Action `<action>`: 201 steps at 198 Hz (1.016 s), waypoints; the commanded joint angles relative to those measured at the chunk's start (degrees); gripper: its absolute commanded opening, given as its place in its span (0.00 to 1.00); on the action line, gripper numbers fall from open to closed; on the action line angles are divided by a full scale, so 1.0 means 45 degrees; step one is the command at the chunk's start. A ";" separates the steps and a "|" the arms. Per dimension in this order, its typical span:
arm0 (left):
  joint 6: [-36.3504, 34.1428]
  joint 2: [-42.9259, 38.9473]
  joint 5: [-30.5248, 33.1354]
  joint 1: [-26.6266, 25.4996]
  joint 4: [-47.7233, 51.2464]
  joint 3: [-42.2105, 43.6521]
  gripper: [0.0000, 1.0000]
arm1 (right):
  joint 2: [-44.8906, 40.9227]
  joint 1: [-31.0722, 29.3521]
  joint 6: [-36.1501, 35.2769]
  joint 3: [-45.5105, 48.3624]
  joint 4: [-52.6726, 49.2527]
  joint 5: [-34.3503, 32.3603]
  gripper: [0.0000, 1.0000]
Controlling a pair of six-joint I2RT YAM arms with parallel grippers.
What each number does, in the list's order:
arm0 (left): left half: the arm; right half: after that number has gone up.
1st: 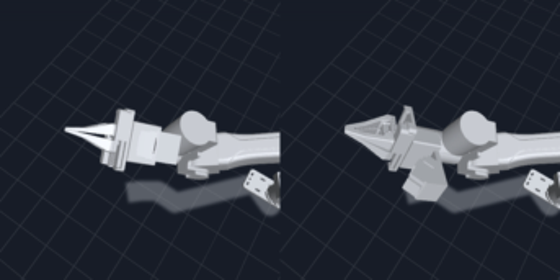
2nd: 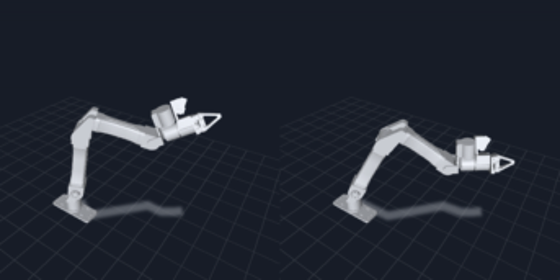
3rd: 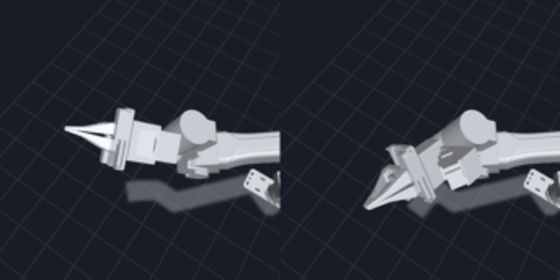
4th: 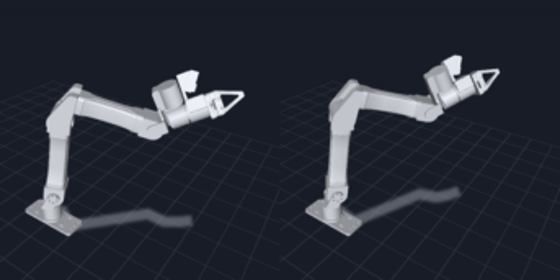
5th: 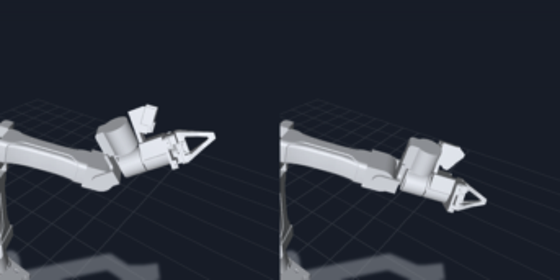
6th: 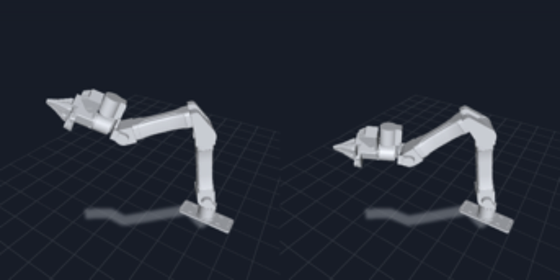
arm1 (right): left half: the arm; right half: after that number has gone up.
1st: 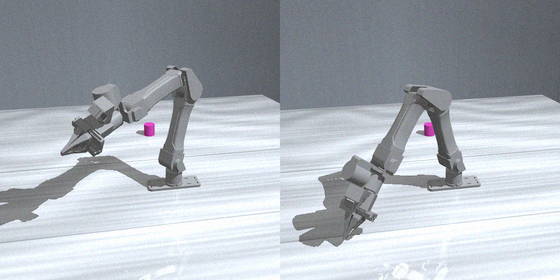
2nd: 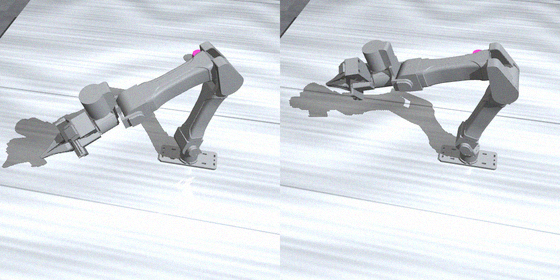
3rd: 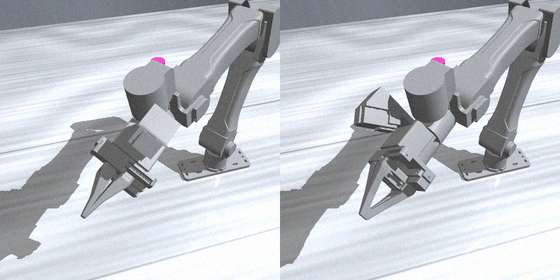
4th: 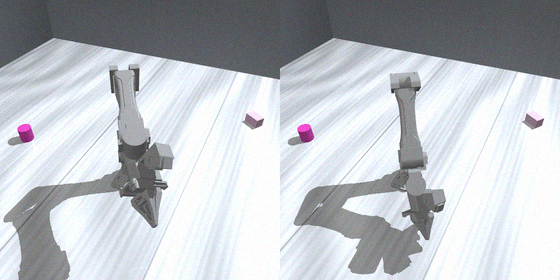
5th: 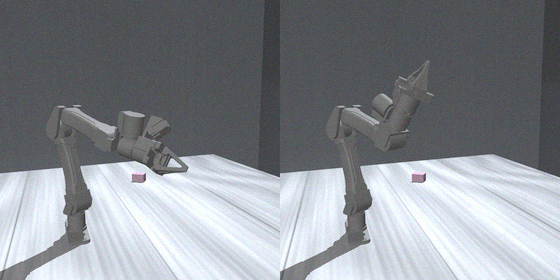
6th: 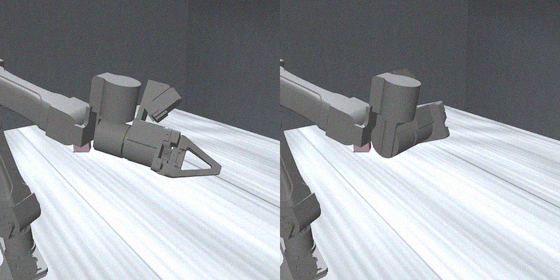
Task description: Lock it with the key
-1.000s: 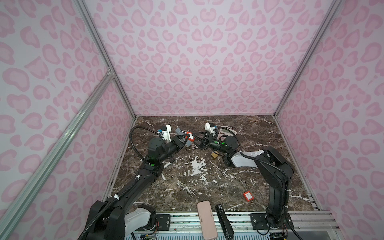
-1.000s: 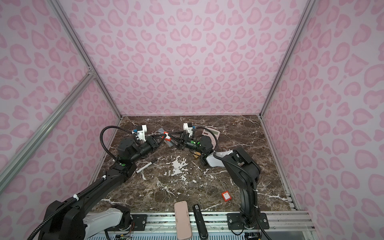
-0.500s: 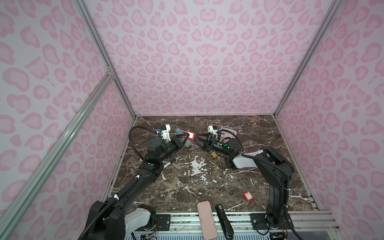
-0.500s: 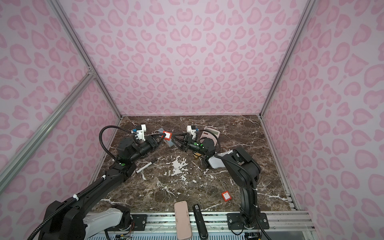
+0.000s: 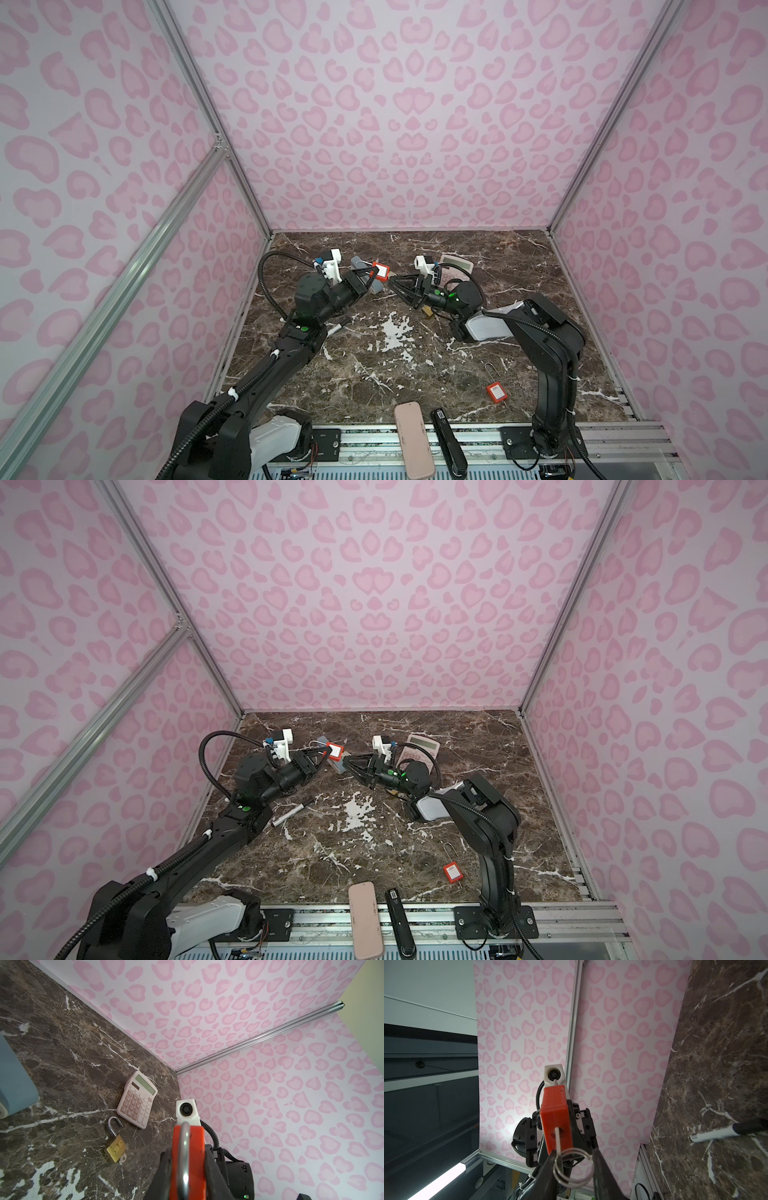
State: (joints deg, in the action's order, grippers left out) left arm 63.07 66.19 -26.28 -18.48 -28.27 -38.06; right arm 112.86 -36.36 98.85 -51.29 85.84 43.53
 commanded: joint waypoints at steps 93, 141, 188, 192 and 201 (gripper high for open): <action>-0.0011 -0.0156 0.0138 0.0004 -0.0642 0.0040 0.15 | 0.0331 -0.0006 0.0446 -0.0523 0.0766 -0.0018 0.18; -0.0031 -0.0217 0.0170 0.0005 -0.0595 0.0093 0.15 | 0.0233 -0.0023 0.0427 -0.0552 0.0757 0.0022 0.17; -0.0012 -0.0237 0.0130 0.0005 -0.0594 0.0033 0.15 | 0.0456 0.0124 0.0364 -0.0799 0.0765 0.0124 0.48; -0.0022 -0.0227 0.0120 -0.0010 -0.0592 0.0033 0.15 | 0.0481 0.0136 0.0363 -0.0857 0.0750 0.0134 0.48; -0.0014 -0.0256 0.0121 -0.0001 -0.0597 0.0034 0.15 | 0.0545 0.0164 0.0377 -0.1026 0.0758 0.0170 0.48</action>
State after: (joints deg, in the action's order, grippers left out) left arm 63.09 65.67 -25.65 -18.48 -28.38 -37.91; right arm 114.45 -35.92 100.86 -54.65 87.13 43.55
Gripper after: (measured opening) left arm 0.226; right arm 0.477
